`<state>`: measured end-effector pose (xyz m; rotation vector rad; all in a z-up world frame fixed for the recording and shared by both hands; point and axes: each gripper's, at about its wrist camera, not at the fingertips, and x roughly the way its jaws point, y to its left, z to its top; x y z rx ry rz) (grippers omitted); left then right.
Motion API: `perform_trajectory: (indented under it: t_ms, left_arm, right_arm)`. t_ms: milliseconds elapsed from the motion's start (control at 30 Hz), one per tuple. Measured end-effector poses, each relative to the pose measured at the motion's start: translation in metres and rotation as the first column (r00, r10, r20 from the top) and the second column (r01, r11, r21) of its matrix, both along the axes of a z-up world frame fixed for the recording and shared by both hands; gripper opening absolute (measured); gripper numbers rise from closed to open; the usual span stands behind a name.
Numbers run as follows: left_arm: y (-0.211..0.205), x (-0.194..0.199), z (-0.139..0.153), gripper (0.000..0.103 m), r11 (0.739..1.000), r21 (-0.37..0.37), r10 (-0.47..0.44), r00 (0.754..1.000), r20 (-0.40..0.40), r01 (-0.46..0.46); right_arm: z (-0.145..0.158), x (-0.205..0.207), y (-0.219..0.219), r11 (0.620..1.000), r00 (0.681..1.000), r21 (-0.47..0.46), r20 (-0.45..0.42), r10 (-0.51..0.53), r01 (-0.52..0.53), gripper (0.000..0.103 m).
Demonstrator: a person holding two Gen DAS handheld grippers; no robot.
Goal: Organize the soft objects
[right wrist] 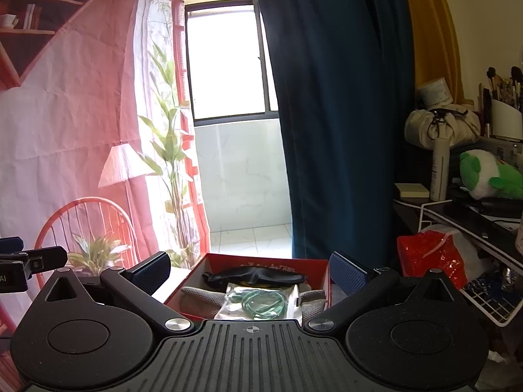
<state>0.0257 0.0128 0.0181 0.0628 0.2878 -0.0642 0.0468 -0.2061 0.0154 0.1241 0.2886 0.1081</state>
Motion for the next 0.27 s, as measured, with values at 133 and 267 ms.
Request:
perform_trajectory:
  t_ms: [133, 267]
  left_arm:
    - [0.0, -0.0007, -0.0002, 0.103, 1.0, -0.002, 0.001, 1.0, -0.002, -0.001]
    - [0.0002, -0.001, -0.0002, 0.103, 1.0, -0.003, -0.001, 1.0, 0.006, 0.001]
  right_arm:
    - [-0.0001, 0.0, 0.0, 1.0, 1.0, 0.0, 0.0, 0.0, 0.0, 0.103]
    - [-0.0012, 0.0004, -0.0004, 1.0, 1.0, 0.003, -0.003, 0.0, 0.0, 0.103]
